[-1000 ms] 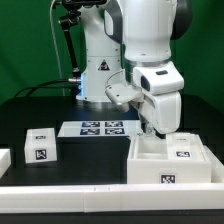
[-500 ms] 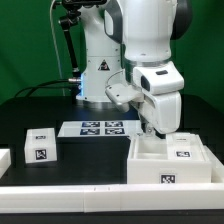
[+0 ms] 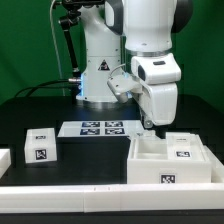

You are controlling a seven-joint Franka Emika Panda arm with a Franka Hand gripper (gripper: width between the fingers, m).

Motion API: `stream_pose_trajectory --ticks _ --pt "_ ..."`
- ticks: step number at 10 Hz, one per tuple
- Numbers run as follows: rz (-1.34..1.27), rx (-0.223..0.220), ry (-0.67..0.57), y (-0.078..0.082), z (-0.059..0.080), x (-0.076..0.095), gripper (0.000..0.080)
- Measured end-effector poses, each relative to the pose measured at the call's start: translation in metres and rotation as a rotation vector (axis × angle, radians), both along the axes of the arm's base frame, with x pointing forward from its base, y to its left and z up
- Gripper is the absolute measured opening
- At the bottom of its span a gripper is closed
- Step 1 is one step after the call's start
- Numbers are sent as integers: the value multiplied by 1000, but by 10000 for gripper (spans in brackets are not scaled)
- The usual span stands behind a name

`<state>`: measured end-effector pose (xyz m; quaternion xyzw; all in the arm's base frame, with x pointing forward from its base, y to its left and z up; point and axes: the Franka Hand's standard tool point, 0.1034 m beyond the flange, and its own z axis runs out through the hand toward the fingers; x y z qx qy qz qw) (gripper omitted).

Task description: Assemble cabinet

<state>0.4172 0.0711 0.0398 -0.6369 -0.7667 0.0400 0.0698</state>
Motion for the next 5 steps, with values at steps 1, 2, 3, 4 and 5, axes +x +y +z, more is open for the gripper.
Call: stream_pose_trajectory --ticks 1,2,3,4,5 --pt "30 8 4 -2 -3 0 2" --pt "79 19 2 -3 -4 2 2" --pt "95 19 -2 -2 -4 3 2" --pt "88 18 0 -3 -4 2 132" --pt "87 18 0 -3 -4 2 132"
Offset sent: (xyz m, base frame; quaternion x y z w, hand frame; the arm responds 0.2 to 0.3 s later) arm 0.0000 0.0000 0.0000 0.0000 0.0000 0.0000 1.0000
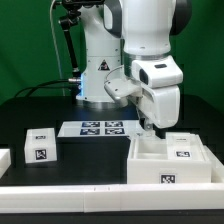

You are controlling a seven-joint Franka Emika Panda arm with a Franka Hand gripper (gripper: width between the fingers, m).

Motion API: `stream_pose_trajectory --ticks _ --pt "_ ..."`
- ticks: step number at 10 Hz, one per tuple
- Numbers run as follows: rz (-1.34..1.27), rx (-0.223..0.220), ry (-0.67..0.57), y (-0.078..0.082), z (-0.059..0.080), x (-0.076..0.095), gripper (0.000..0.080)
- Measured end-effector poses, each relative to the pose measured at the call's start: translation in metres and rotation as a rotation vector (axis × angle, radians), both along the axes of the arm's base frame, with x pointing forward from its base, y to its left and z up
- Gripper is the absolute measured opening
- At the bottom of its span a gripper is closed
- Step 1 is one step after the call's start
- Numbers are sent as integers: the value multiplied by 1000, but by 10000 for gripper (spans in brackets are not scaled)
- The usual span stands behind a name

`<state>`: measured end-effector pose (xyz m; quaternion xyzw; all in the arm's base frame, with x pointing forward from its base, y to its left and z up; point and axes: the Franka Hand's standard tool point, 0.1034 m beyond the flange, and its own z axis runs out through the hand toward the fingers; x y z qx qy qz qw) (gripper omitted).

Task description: Assemble cabinet

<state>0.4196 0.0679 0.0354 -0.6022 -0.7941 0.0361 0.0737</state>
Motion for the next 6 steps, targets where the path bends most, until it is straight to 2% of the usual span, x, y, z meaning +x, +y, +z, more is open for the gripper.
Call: stream_pose_trajectory --ticks 2,3,4,5,6 --pt "6 1 1 0 0 0 406" --pt "21 5 3 1 -2 -1 589" --pt "24 8 7 3 -3 -2 589" --pt "25 8 10 4 -5 -4 717" --pt "24 9 16 4 -6 -6 717"
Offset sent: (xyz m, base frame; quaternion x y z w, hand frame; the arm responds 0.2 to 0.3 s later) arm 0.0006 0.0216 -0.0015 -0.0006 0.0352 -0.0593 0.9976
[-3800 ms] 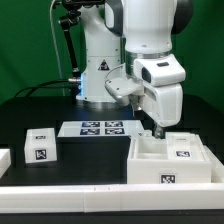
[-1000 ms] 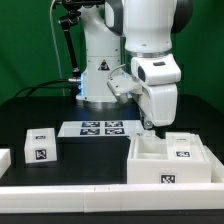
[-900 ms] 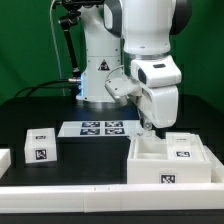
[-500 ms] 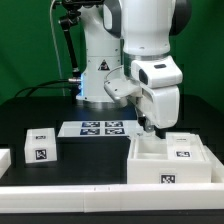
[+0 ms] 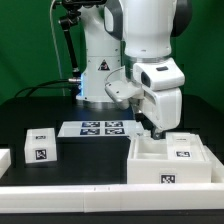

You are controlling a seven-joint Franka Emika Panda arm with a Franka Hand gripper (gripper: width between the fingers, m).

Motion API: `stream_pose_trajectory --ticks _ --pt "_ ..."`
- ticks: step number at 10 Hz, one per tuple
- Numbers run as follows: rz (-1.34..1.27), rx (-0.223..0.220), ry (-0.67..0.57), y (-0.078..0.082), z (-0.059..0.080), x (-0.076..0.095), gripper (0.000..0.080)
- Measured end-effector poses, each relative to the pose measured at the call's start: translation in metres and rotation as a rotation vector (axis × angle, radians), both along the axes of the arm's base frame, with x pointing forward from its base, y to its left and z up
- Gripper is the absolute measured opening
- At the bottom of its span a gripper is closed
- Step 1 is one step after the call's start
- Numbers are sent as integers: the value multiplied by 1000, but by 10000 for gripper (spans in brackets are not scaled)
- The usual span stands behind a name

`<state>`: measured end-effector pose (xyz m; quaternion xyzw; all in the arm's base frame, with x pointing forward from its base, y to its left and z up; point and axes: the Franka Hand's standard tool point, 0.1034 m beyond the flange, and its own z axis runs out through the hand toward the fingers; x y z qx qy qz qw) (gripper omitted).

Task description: Assemble cabinet

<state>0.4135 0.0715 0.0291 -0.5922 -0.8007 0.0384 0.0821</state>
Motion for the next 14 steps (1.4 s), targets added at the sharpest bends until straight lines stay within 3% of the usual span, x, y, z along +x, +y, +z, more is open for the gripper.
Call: stream_pose_trajectory --ticks 1,5,6,7,8,9,10,11,12,13,14 --pt "-2 1 8 0 -3 -2 785" --pt "-23 6 -5 1 -6 0 797" --pt "-25 7 -7 1 -6 1 796" --pt "-25 7 -7 1 -6 1 712" --pt "-25 7 -8 1 -6 1 712" --pt "-27 7 -8 0 -6 1 513" --pt "-29 7 -8 -1 -6 1 377" --pt "-30 7 -8 -1 -6 1 377" --pt "-30 7 -8 -1 -6 1 176" --pt "-30 7 -8 -1 -6 1 63" --pt "-30 7 -8 -1 -6 1 63"
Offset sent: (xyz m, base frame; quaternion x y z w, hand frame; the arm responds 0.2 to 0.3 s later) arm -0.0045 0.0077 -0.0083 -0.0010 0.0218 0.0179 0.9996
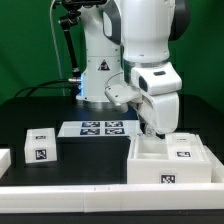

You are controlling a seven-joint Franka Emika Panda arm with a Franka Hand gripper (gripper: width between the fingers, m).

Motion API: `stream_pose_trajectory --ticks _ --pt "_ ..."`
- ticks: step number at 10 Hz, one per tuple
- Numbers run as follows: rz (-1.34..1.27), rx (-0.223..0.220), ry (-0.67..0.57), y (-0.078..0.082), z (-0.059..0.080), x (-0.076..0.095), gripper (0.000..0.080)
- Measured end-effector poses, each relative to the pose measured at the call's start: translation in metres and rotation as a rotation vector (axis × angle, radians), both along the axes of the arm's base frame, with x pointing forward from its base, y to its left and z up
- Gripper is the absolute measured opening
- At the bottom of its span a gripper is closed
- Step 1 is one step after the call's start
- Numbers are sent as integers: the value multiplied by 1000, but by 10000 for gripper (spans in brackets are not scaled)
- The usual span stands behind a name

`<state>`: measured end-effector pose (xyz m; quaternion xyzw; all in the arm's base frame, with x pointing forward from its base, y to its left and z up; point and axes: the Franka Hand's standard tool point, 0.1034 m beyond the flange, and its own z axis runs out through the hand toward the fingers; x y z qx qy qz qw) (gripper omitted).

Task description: Assemble cabinet

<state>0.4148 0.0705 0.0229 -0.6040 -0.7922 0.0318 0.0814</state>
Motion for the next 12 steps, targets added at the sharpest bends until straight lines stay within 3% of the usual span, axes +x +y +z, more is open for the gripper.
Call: stream_pose_trajectory --ticks 5,10,12 --pt "-35 -9 3 0 2 -1 62" --pt "-290 -111 32 -4 29 -9 64" --pt "-303 -115 25 -4 33 -7 64"
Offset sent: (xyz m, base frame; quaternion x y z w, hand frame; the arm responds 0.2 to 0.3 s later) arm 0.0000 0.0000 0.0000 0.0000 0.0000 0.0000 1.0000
